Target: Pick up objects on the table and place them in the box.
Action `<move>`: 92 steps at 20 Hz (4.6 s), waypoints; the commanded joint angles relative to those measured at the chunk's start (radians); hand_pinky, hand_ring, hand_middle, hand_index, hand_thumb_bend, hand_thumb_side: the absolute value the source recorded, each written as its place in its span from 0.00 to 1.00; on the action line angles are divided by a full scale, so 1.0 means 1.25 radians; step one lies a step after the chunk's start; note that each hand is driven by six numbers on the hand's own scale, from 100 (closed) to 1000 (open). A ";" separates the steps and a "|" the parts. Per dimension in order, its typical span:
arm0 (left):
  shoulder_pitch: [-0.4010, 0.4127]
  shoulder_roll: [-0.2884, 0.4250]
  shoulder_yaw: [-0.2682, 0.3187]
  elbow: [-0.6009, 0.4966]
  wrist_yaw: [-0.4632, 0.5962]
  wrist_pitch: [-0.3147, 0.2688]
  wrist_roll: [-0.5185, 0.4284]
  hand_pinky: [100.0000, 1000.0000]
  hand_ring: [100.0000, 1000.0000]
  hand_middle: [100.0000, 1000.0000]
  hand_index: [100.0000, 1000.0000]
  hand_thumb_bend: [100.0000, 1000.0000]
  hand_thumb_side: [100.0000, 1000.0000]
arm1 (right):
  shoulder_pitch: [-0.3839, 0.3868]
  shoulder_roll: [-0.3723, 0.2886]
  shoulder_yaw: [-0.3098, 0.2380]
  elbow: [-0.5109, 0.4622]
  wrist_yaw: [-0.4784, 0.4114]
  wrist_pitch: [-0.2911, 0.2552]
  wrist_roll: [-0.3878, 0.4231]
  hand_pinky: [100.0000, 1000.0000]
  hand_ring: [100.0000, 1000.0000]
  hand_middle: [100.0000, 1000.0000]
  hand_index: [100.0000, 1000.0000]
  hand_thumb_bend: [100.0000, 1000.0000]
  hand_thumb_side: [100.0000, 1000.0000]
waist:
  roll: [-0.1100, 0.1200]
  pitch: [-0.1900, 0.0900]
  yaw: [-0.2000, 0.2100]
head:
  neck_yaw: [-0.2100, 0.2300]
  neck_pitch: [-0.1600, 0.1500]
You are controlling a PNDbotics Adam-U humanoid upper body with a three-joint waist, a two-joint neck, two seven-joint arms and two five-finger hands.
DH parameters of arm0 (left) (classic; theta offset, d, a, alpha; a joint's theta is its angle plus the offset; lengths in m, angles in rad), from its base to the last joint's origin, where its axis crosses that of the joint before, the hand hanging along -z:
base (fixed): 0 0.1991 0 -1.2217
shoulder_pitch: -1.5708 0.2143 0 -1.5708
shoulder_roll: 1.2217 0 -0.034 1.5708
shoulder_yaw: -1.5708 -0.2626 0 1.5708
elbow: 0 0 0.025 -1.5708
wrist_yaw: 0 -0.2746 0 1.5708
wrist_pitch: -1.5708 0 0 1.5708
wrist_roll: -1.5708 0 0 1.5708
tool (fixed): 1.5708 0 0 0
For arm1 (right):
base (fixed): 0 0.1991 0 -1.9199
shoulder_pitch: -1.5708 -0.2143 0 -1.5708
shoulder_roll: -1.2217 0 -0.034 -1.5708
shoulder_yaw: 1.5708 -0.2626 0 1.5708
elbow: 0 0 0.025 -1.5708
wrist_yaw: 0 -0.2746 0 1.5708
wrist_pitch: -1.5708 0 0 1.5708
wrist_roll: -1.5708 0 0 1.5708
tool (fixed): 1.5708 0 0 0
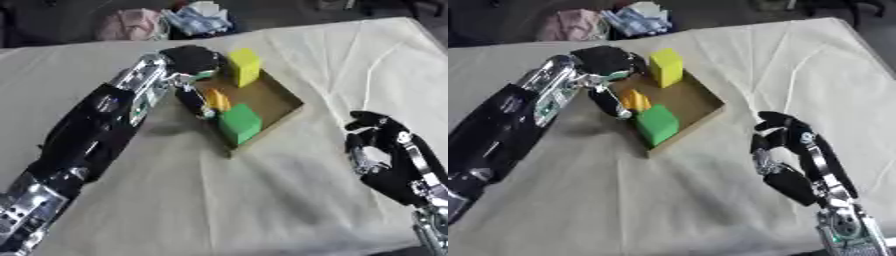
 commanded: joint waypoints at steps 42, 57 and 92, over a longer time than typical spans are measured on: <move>0.003 0.066 0.197 0.281 0.047 0.266 0.254 0.48 0.40 0.44 0.59 0.00 0.01 | -0.012 -0.001 0.000 -0.009 -0.008 0.000 0.006 0.55 0.53 0.61 0.79 0.00 0.29 | -0.008 0.002 -0.017 | -0.009 -0.018; -0.045 0.051 0.052 -0.014 0.168 0.149 0.201 0.52 0.45 0.46 0.61 0.04 0.04 | -0.012 -0.001 0.003 -0.008 -0.007 -0.001 0.010 0.55 0.53 0.61 0.79 0.00 0.30 | -0.010 -0.006 -0.017 | -0.011 -0.016; 0.302 0.235 0.256 -0.642 0.594 0.286 0.329 0.62 0.58 0.62 0.77 0.13 0.33 | -0.002 -0.016 -0.031 -0.005 0.009 0.004 -0.021 0.55 0.53 0.61 0.81 0.00 0.33 | 0.003 -0.019 0.077 | -0.051 -0.004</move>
